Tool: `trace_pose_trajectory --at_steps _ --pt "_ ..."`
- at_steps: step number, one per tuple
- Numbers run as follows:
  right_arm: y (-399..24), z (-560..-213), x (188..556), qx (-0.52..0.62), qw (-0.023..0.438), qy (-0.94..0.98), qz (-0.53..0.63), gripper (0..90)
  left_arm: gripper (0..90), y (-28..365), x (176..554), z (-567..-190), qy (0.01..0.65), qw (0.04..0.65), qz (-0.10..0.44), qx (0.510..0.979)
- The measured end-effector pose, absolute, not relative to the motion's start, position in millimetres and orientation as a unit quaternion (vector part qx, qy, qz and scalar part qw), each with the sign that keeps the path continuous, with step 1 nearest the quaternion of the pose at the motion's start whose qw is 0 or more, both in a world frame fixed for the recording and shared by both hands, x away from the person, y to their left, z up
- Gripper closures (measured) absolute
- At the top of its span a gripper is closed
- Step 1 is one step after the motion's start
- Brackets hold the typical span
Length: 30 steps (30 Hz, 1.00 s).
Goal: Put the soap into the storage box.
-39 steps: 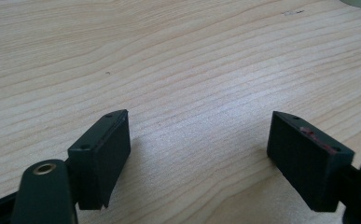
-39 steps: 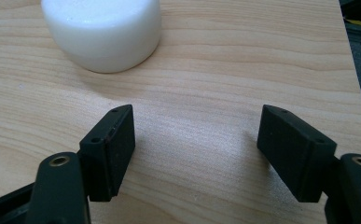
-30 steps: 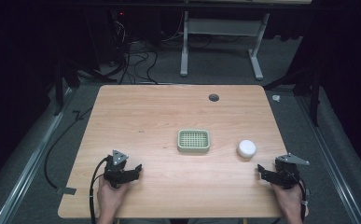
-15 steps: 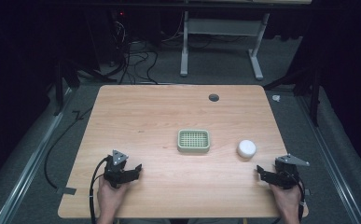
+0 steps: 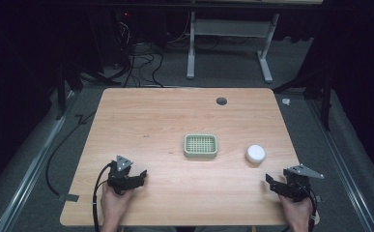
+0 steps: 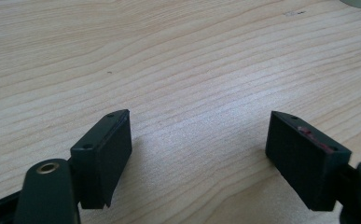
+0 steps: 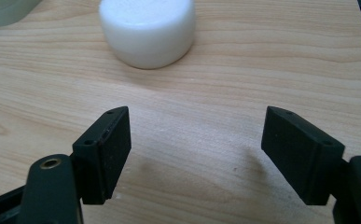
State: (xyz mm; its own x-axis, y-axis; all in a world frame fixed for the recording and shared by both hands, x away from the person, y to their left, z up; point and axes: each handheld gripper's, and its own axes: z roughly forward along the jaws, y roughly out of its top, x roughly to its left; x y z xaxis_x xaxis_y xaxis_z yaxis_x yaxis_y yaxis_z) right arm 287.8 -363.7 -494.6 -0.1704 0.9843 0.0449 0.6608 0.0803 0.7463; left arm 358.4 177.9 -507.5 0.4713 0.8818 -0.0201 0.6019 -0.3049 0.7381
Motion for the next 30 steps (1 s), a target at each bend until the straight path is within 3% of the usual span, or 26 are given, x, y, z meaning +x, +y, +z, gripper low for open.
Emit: trace_pose_trajectory --at_steps 16,30 --pt "-346.4 -489.9 283.7 0.58 0.244 0.701 0.337 26.5 23.0 177.8 358.3 -507.5 0.474 0.35 0.2 0.783" --pt "-329.6 -482.3 302.7 0.564 0.24 0.711 0.343 25.3 23.0 177.9 358.3 -507.5 0.475 0.351 0.2 0.782"
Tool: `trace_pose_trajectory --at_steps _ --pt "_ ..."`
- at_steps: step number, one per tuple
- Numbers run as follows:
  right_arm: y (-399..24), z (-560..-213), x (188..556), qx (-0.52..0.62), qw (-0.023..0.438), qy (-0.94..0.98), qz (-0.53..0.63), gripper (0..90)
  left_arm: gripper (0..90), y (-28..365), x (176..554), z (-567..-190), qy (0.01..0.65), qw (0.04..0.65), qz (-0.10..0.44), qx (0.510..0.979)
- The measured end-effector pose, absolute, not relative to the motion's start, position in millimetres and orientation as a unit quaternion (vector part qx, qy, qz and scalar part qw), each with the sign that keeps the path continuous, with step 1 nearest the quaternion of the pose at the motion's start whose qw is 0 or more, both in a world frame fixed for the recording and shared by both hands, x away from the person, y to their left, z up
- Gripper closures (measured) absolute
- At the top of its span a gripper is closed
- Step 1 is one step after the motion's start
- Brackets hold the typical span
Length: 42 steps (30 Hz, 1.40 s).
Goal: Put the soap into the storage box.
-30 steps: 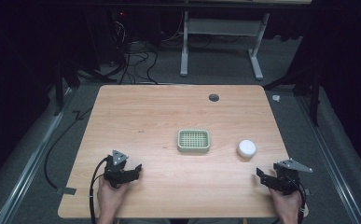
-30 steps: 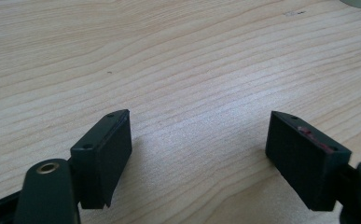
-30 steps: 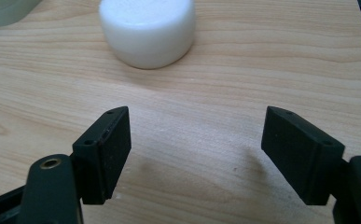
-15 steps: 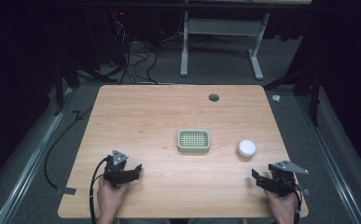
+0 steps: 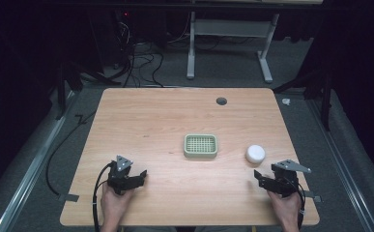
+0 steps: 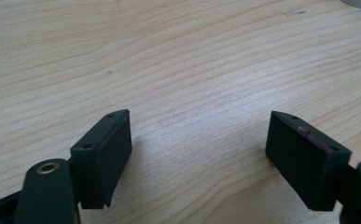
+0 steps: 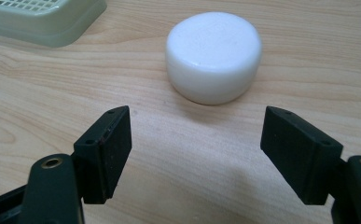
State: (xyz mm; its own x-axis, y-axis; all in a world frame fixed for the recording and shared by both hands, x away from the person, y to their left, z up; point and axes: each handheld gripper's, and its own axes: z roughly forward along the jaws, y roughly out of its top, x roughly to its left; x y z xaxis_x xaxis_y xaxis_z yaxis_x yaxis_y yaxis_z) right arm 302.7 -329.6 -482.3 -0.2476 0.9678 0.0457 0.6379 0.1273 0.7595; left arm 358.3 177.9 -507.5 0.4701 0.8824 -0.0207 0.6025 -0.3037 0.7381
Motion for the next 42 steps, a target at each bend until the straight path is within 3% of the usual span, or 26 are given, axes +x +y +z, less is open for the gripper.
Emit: trace_pose_trajectory --at_steps 19,42 --pt "-316.4 -475.2 344.2 0.57 0.249 0.714 0.322 17.3 23.0 177.9 358.3 -507.5 0.475 0.351 0.199 0.782" --pt "-314.8 -483.6 376.3 0.586 0.234 0.715 0.301 15.3 23.0 177.9 358.3 -507.5 0.474 0.351 0.199 0.782"
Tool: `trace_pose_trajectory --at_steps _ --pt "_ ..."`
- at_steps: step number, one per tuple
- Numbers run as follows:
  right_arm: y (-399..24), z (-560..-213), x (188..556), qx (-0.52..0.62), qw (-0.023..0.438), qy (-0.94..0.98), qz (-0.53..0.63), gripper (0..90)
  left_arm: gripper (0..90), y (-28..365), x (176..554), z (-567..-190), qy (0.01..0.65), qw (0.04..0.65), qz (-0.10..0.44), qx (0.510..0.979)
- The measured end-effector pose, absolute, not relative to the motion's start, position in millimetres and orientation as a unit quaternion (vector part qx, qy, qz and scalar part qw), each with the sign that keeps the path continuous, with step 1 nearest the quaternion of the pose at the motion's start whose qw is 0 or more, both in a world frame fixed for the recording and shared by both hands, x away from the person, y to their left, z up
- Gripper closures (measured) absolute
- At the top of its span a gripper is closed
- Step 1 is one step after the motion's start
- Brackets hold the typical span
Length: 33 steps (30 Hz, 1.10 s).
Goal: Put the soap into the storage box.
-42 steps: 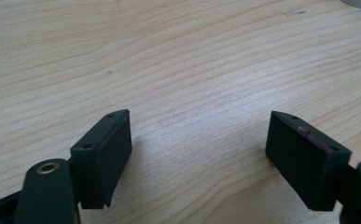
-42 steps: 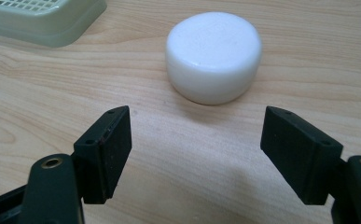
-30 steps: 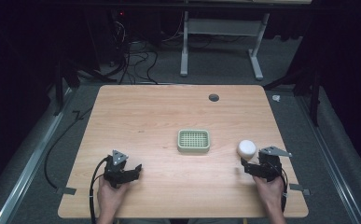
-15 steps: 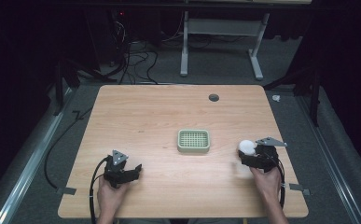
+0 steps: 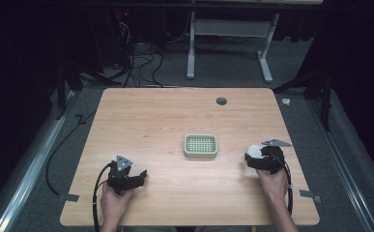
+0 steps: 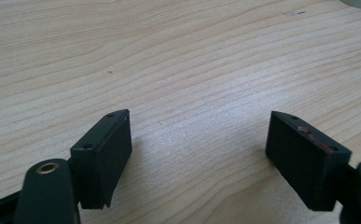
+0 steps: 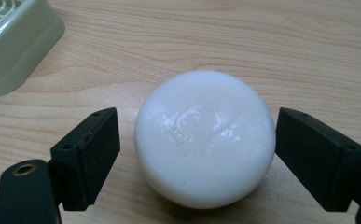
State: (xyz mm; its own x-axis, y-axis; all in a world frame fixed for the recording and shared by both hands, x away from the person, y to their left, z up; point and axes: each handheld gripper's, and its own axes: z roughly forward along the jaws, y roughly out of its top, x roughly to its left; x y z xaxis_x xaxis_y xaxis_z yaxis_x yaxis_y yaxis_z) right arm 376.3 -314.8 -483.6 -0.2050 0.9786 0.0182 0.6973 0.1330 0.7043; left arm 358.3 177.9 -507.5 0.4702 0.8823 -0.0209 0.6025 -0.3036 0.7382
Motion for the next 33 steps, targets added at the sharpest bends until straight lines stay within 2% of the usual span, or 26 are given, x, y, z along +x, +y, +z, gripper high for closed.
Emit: trace_pose_trajectory --at_steps 14,19,33 --pt "-314.3 -493.0 384.8 0.593 0.226 0.714 0.297 17.5 23.0 177.9 358.3 -507.5 0.474 0.351 0.2 0.782" --pt "-314.9 -494.4 384.8 0.591 0.229 0.714 0.297 24.0 23.0 177.9 358.3 -507.5 0.474 0.351 0.2 0.782" --pt "-316.7 -494.4 383.6 0.593 0.225 0.711 0.303 24.5 23.0 177.8 358.3 -507.6 0.475 0.351 0.2 0.782"
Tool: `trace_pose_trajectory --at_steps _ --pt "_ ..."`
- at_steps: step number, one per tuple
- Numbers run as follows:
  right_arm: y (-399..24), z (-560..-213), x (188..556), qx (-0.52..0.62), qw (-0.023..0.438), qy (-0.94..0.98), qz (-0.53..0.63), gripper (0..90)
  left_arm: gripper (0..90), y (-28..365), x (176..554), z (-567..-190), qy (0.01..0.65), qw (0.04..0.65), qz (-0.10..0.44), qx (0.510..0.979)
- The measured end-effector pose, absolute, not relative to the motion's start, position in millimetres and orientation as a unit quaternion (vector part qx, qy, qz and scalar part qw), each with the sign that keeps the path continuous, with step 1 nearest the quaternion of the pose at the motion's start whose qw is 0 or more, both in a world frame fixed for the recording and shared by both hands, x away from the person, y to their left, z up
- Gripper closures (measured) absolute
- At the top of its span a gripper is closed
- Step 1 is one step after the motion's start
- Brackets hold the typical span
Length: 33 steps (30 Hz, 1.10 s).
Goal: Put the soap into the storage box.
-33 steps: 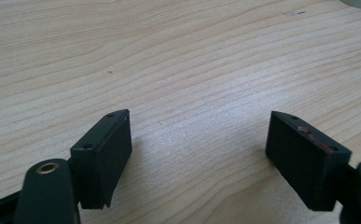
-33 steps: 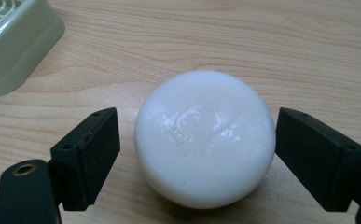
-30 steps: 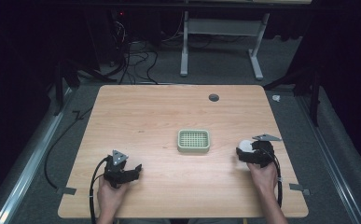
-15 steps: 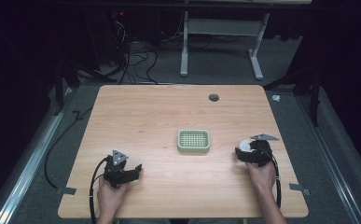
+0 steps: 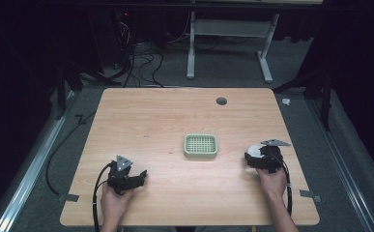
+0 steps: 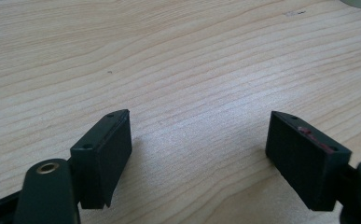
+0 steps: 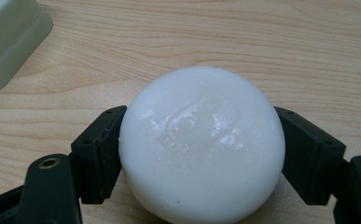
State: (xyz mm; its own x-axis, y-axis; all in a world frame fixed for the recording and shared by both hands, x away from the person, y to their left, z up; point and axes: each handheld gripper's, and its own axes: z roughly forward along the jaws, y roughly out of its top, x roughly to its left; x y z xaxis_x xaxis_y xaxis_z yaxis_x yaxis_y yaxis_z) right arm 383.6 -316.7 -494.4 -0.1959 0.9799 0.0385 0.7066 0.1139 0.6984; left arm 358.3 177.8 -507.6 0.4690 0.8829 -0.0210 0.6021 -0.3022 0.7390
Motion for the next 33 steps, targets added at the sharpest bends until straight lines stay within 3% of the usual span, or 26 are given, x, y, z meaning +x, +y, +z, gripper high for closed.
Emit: trace_pose_trajectory --at_steps 33 --pt "-318.6 -476.1 370.6 0.575 0.215 0.714 0.337 24.7 23.0 177.7 358.3 -507.6 0.475 0.351 0.2 0.782"
